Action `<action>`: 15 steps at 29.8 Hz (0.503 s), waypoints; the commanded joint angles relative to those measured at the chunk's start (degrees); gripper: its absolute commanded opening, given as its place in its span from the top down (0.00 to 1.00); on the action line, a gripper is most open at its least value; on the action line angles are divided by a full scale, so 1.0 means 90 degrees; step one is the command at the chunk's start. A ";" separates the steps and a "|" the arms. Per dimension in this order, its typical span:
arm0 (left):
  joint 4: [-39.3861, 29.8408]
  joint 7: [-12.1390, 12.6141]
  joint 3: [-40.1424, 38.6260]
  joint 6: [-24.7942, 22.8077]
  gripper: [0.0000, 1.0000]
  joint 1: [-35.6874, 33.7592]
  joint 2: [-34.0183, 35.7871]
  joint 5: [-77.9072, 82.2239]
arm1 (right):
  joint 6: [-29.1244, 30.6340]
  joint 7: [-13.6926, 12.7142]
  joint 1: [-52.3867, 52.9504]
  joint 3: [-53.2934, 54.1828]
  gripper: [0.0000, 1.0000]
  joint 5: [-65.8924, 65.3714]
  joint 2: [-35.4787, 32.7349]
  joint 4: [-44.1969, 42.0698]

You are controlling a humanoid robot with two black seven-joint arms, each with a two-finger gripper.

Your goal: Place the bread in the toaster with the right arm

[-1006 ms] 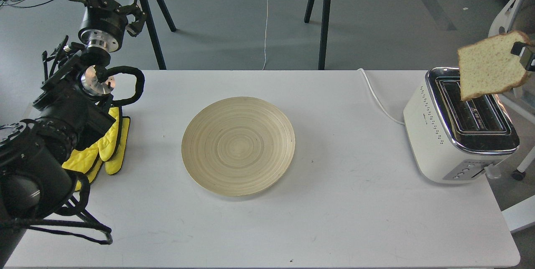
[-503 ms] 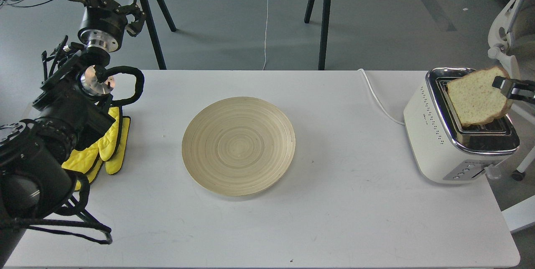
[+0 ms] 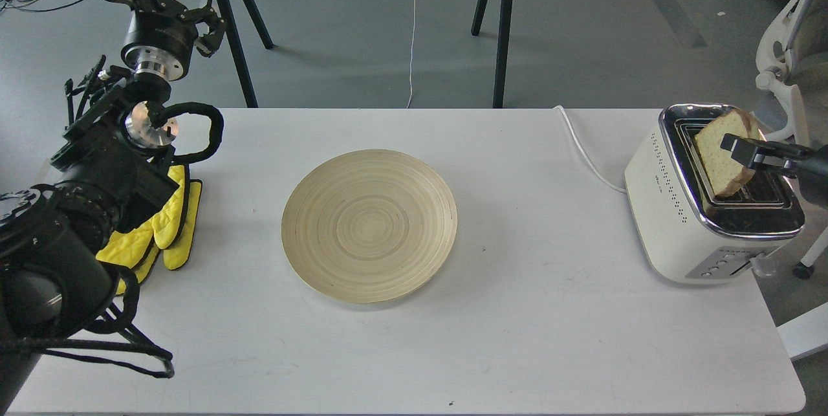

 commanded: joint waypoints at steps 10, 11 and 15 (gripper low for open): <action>0.0000 0.0000 -0.0008 0.0000 0.00 -0.0001 -0.0010 -0.0001 | 0.0044 0.0292 -0.0016 0.1662 0.00 0.1229 0.1200 -0.1493; 0.0009 0.0000 -0.0008 0.0000 0.00 -0.0001 -0.0010 -0.0001 | 0.0044 0.0506 -0.0017 0.1760 0.00 0.1619 0.1385 -0.1717; 0.0000 0.0000 -0.0008 0.0000 0.00 -0.0001 -0.0010 -0.0001 | 0.0112 0.1463 -0.0017 0.2044 0.00 0.3142 0.2419 -0.2801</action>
